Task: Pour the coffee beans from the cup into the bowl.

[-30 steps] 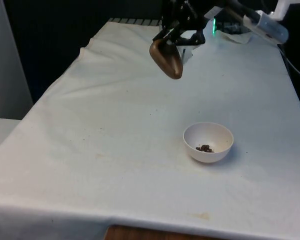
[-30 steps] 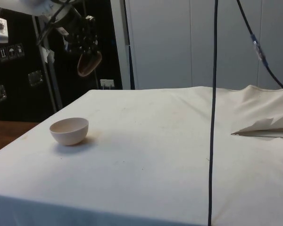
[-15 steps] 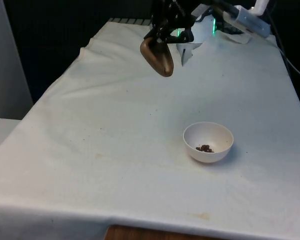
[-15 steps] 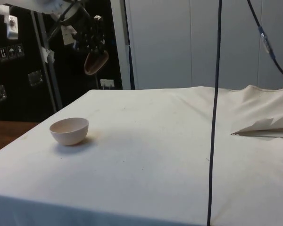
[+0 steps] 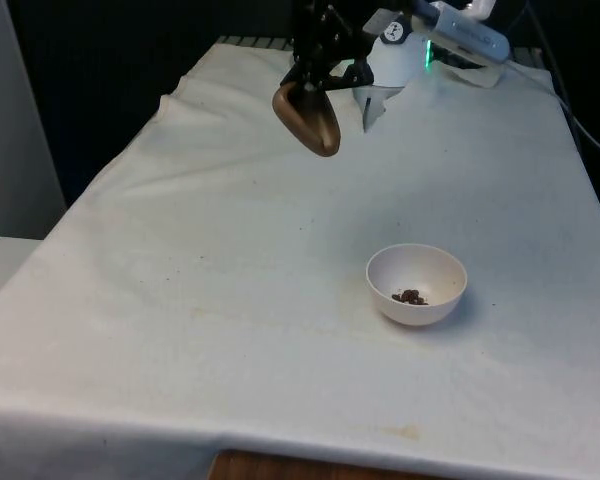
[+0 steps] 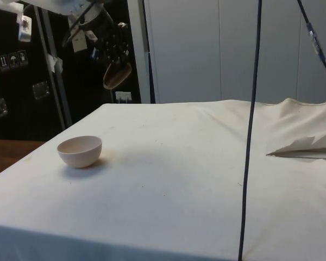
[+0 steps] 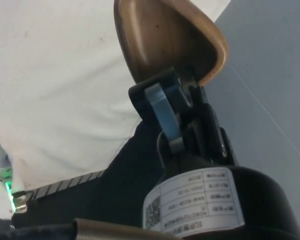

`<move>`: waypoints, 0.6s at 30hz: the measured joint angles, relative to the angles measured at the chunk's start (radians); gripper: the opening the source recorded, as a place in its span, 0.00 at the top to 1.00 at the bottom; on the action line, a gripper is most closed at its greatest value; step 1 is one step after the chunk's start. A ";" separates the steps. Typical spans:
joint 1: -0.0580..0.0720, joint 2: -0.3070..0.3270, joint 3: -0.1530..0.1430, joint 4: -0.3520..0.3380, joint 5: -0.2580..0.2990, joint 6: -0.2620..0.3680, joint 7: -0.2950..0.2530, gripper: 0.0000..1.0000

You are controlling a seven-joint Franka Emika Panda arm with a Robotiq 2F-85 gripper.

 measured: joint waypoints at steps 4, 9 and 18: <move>0.000 -0.003 -0.012 -0.008 0.019 0.017 -0.005 1.00; 0.000 -0.011 -0.031 -0.024 0.050 0.047 -0.014 1.00; 0.000 -0.017 -0.067 -0.044 0.108 0.104 -0.033 1.00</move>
